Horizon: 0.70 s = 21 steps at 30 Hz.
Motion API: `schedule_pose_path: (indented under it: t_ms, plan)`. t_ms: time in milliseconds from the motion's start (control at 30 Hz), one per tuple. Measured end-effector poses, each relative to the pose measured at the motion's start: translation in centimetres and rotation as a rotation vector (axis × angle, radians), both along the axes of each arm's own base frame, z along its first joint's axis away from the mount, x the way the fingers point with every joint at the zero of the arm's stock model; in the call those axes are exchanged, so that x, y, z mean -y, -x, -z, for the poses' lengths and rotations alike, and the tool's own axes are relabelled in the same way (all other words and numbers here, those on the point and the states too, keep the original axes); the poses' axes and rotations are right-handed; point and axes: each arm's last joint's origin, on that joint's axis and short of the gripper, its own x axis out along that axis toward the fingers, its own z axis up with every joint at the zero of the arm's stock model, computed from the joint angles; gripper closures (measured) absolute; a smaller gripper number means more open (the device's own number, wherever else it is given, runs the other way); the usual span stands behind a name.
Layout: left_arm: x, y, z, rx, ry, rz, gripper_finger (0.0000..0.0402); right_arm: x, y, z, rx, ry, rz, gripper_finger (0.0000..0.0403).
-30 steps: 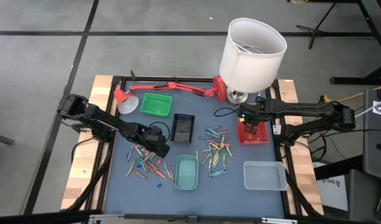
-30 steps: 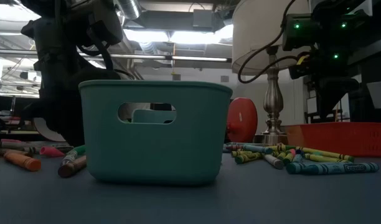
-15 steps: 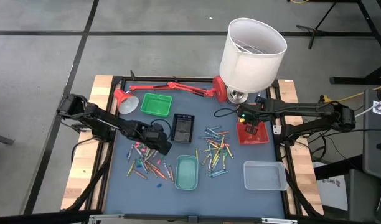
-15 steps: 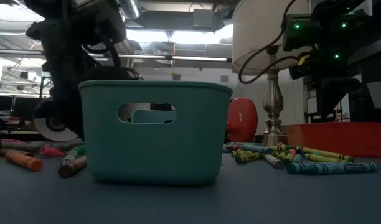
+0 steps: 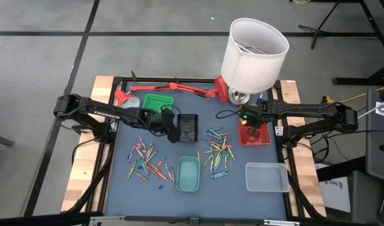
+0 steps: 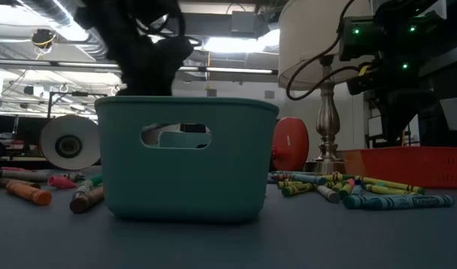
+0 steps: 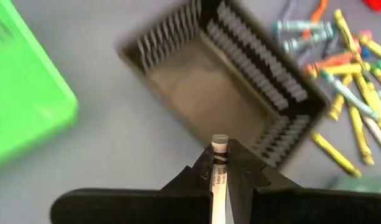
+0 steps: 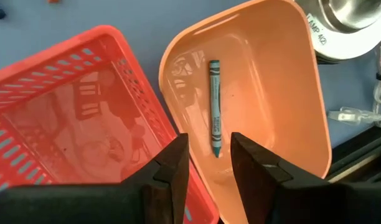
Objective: Sort crayons
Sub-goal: Put the gray crayon into the green bin
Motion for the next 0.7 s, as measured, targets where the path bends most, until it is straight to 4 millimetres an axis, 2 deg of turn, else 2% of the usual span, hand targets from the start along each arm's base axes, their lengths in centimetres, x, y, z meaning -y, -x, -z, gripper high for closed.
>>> schedule_pose_path:
  t_ms: [267, 467, 700]
  plan:
    - [-4.6, -0.6, -2.6, -0.020, -0.210, 0.040, 0.0393, 0.0, 0.0, 0.0, 0.000, 0.000, 0.000, 0.0285]
    - [-7.6, 0.7, -2.4, -0.187, -0.365, 0.075, 0.0393, 0.0, 0.0, 0.0, 0.000, 0.000, 0.000, 0.0285]
    - [-10.1, 2.1, -2.1, -0.318, -0.415, 0.123, 0.0393, -0.1, 0.0, 0.0, 0.009, -0.043, -0.005, 0.0285]
